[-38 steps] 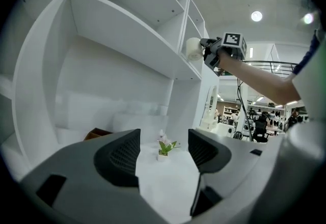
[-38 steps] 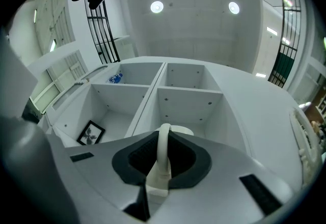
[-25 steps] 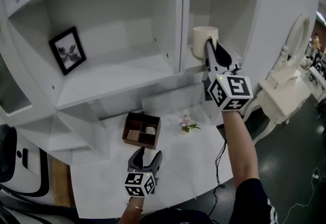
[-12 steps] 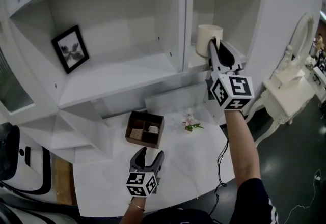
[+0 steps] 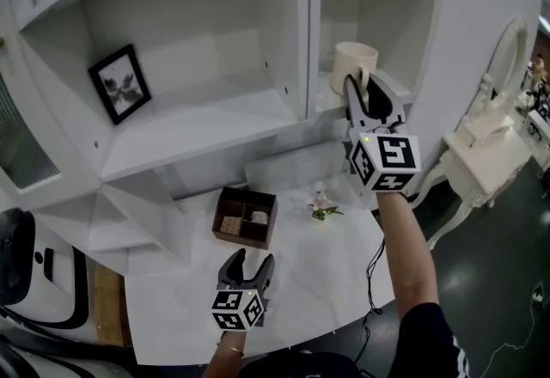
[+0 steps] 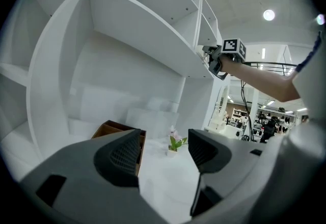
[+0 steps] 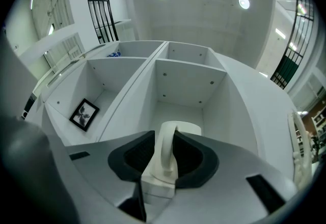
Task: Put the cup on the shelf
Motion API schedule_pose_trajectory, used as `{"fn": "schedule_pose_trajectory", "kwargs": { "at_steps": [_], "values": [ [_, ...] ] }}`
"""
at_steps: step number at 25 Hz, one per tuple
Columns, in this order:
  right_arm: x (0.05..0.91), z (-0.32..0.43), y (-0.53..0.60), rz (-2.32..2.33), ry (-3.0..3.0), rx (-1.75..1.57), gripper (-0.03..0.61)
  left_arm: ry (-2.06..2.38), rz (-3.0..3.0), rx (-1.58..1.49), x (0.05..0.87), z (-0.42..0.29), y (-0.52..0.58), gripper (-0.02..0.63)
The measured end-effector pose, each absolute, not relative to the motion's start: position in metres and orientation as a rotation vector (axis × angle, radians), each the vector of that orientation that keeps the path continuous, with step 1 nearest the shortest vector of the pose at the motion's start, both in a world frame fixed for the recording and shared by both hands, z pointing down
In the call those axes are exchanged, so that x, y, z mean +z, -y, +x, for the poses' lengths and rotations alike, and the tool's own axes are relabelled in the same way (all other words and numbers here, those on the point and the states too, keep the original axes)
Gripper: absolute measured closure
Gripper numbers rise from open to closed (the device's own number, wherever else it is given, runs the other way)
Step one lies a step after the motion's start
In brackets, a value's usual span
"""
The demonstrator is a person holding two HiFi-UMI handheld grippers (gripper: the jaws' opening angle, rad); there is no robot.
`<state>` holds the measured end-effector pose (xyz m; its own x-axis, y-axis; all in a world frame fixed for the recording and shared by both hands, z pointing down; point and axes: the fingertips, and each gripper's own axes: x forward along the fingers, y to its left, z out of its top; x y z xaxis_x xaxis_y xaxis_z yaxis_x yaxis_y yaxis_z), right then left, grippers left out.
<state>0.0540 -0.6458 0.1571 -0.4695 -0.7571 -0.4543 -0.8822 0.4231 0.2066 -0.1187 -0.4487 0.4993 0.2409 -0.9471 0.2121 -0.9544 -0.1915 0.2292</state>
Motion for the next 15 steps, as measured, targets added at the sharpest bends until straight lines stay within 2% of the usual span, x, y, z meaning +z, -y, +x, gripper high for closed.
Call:
{"fn": "schedule_pose_trajectory", "kwargs": {
  "at_steps": [7,15],
  "values": [
    [0.166,0.056,0.643,-1.445,-2.403,0.568,0.343,1.76,2.179,0.011,0.503,-0.124,0.441,0.327],
    [0.181,0.062,0.616,-1.432,-2.46,0.588,0.281,1.761,2.19,0.008,0.503,-0.123,0.43,0.327]
  ]
}}
